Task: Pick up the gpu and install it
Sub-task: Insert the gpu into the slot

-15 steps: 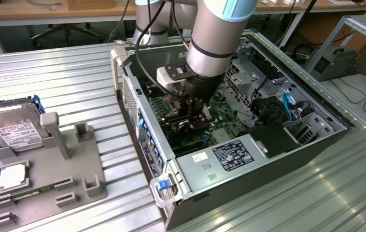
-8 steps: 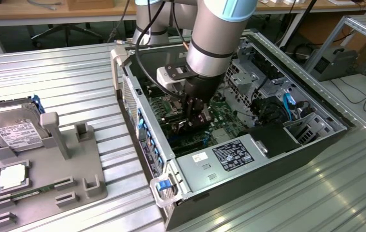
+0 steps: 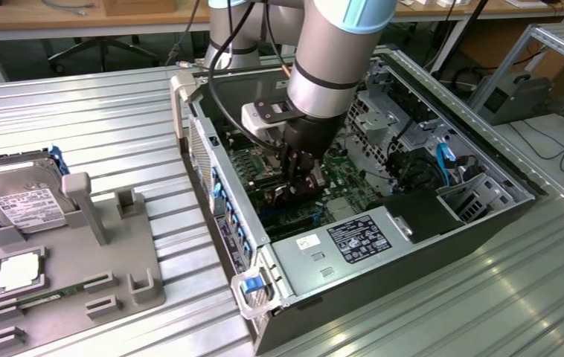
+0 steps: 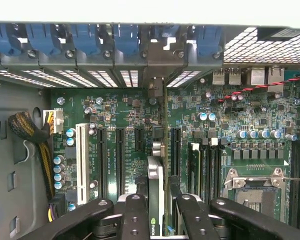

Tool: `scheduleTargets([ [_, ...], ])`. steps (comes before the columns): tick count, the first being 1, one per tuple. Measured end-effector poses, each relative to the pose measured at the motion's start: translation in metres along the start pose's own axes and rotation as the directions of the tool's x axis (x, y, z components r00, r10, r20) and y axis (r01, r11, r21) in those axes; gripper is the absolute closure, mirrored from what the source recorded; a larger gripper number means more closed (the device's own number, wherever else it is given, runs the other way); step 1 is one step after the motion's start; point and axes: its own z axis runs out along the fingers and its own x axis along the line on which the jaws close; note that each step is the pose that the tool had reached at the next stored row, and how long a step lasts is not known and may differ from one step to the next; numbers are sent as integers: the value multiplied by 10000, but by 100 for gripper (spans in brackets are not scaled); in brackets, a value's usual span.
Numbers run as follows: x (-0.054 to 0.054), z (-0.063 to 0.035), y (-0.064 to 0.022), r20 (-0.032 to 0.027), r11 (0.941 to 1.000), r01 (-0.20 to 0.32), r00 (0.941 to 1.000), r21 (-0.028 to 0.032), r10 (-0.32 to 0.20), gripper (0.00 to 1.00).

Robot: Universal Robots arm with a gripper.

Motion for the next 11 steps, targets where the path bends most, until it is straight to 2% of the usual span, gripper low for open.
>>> scheduleTargets([
  [11, 4, 9, 4, 8, 10000, 0, 10000, -2, 0, 73],
])
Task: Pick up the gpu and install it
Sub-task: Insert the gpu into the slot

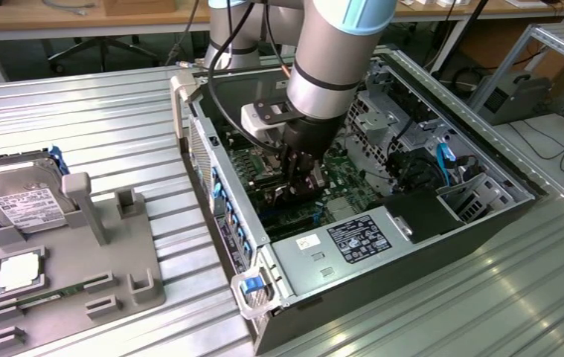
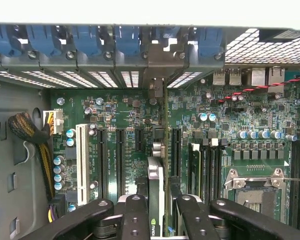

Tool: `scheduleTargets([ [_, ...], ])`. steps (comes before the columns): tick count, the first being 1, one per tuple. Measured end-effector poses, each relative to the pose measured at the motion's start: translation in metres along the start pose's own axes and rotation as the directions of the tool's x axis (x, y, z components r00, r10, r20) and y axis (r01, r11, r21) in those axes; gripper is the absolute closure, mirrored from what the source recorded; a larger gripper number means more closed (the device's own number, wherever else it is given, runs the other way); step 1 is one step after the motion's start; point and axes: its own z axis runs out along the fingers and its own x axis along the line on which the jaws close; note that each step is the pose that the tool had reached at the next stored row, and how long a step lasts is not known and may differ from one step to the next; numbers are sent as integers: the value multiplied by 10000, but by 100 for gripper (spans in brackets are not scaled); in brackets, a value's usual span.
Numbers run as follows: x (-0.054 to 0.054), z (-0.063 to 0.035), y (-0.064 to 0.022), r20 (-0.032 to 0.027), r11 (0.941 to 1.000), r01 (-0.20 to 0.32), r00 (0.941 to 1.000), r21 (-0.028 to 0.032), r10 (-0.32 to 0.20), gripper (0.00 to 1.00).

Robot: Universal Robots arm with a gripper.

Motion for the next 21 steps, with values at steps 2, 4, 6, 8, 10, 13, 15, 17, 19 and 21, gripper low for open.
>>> scheduleTargets([
  [2, 0, 1, 0, 2, 10000, 0, 10000, 1, 0, 73],
  [4, 0, 4, 1, 2, 10000, 0, 10000, 1, 0, 73],
  [6, 0, 5, 1, 2, 10000, 0, 10000, 1, 0, 73],
  [8, 0, 14, 4, 3, 10000, -1, 10000, 2, 1, 73],
  [10, 0, 15, 4, 2, 10000, -1, 10000, 1, 1, 73],
  [13, -2, 24, 9, 1, 10000, 0, 10000, 1, 0, 73],
  [15, -2, 24, 9, -1, 10000, 1, 10000, 0, -1, 73],
  [17, -2, 26, 10, 2, 10000, 0, 10000, 1, 0, 73],
  [19, -2, 26, 10, 3, 10000, 0, 10000, 1, 0, 73],
  [21, -2, 26, 10, 4, 10000, 0, 10000, 1, 0, 73],
])
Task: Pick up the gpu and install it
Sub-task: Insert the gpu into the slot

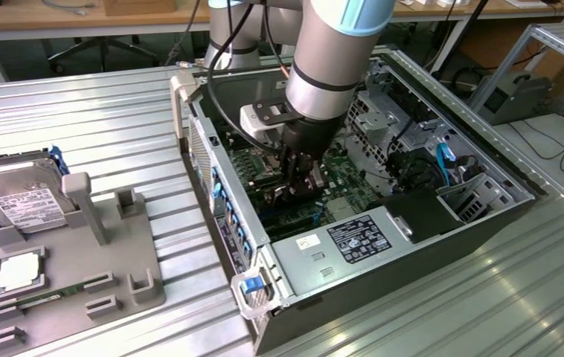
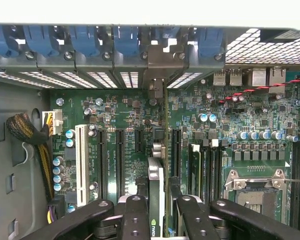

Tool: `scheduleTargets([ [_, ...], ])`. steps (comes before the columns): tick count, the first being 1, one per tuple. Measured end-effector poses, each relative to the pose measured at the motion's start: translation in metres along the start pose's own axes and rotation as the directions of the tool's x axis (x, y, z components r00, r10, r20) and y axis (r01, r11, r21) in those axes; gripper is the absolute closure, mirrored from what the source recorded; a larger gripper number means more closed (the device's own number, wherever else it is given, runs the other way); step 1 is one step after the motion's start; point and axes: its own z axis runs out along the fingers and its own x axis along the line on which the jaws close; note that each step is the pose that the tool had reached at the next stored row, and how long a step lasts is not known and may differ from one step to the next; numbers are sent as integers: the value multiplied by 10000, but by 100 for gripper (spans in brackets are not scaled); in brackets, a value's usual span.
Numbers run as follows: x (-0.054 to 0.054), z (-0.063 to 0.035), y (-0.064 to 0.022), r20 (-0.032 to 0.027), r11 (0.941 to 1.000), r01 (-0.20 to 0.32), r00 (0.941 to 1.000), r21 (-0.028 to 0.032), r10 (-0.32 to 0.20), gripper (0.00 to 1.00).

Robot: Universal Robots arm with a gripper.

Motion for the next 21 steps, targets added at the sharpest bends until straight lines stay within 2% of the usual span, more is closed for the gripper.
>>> scheduleTargets([
  [21, 0, 9, 0, 0, 10000, 0, 10000, 0, 0, 73],
])
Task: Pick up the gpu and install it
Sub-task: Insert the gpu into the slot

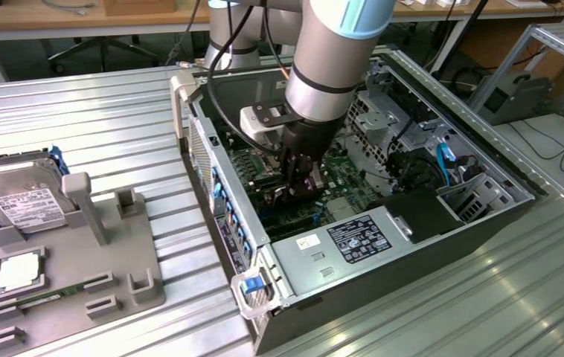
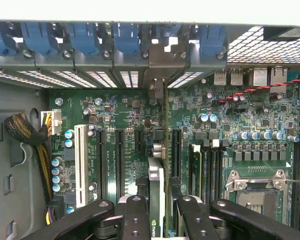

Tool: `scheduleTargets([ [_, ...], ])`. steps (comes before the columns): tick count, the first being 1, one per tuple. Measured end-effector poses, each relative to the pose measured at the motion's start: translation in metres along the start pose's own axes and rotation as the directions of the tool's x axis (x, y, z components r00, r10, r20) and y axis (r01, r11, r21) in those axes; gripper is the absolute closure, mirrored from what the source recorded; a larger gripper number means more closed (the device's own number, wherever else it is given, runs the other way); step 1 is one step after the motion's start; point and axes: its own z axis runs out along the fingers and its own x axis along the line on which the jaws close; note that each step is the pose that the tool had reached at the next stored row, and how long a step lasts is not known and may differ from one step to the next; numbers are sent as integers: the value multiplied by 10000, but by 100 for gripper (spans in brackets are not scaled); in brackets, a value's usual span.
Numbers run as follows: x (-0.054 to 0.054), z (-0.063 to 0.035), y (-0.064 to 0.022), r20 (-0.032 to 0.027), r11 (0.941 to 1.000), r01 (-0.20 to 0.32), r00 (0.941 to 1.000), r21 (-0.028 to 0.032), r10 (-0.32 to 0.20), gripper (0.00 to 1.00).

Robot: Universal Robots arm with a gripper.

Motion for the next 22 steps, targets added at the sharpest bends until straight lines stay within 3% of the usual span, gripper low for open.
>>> scheduleTargets([
  [3, -1, 2, 0, 8, 10000, -1, 10000, 1, 1, 73],
  [8, 0, 0, 0, 0, 10000, 0, 10000, 0, 0, 42],
  [10, 0, 0, 0, 0, 10000, 0, 10000, 0, 0, 42],
  [13, 0, 0, 0, 0, 10000, 0, 10000, 0, 0, 24],
  [15, 0, -6, 0, -4, 10000, 0, 10000, -2, 0, 24],
  [19, -7, -126, 2, 0, 10000, 0, 10000, 0, 0, 24],
  [22, -19, -357, 7, 0, 10000, -1, 10000, 2, 1, 24],
])
